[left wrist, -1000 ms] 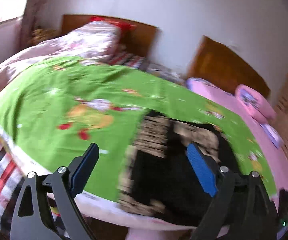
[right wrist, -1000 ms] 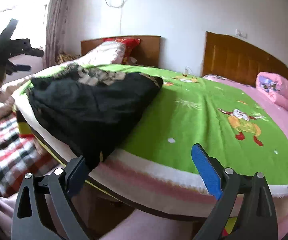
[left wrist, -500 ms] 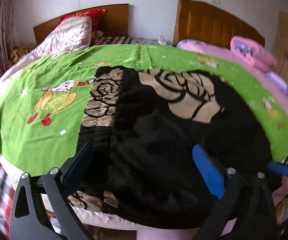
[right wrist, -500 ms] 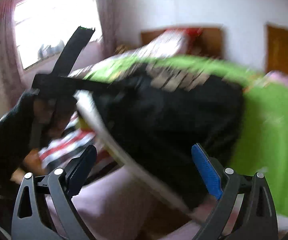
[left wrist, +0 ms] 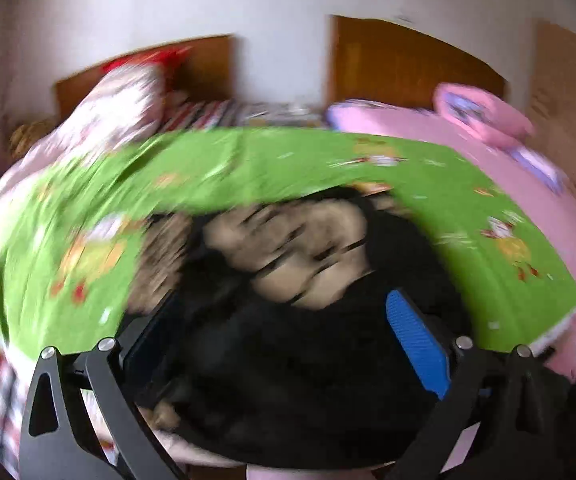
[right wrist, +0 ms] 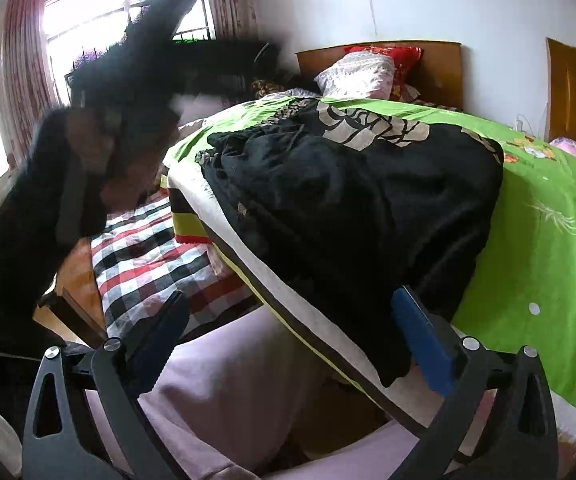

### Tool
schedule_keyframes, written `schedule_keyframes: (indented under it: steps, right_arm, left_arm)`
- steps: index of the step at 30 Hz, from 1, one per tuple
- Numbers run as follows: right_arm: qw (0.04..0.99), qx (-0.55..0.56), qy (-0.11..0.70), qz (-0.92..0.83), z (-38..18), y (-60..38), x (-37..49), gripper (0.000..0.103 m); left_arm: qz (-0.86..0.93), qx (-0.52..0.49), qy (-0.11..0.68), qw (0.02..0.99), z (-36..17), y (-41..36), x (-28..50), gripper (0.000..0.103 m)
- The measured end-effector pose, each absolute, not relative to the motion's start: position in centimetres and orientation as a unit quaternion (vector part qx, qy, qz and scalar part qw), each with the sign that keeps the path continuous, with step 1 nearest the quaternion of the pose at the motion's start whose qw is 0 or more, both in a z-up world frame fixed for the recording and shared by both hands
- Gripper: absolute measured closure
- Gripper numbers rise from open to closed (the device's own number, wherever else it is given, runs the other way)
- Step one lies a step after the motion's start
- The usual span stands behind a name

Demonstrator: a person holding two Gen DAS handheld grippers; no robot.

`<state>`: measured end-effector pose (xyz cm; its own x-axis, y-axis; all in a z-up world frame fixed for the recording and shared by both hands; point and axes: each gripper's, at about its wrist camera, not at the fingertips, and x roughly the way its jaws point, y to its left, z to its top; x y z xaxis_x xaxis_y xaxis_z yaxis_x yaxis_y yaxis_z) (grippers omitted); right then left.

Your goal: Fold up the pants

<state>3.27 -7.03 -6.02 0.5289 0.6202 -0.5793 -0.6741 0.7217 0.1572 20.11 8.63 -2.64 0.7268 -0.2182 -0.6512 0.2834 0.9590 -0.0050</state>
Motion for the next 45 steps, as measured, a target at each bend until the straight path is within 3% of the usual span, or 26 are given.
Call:
schedule_keyframes:
  steps: [5, 14, 18, 28, 36, 41, 45]
  right_arm:
    - [0.887, -0.040, 0.288, 0.358, -4.6, -7.9, 4.2, 0.004]
    - [0.848, -0.056, 0.344, 0.399, -4.8, -10.4, 10.7, 0.004]
    - [0.805, -0.061, 0.384, 0.447, -5.1, -10.6, 12.4, 0.004]
    - [0.688, 0.047, 0.423, 0.588, -5.6, -13.3, 11.6, 0.004]
    - [0.759, -0.042, 0.391, 0.518, -1.3, -13.4, 14.6, 0.004]
    - [0.669, -0.078, 0.465, 0.574, -4.3, -10.1, 14.4, 0.004]
    - [0.589, -0.054, 0.471, 0.655, -4.1, -9.5, 10.3, 0.004]
  left_arm:
    - [-0.235, 0.118, 0.437, 0.860, -1.8, 0.5, 27.2, 0.002]
    - [-0.214, 0.282, 0.534, 0.768, -8.5, -7.1, 35.7, 0.008]
    - [-0.218, 0.282, 0.534, 0.766, -9.3, -7.1, 36.6, 0.002]
    - [-0.237, 0.232, 0.511, 0.793, -10.1, -6.7, 38.6, 0.001]
    - [-0.251, 0.247, 0.509, 0.785, -10.0, -7.3, 38.6, 0.001]
    - [-0.251, 0.243, 0.490, 0.799, -10.0, -7.1, 38.6, 0.001]
    - [-0.246, 0.231, 0.483, 0.808, -10.2, -6.9, 39.0, 0.001]
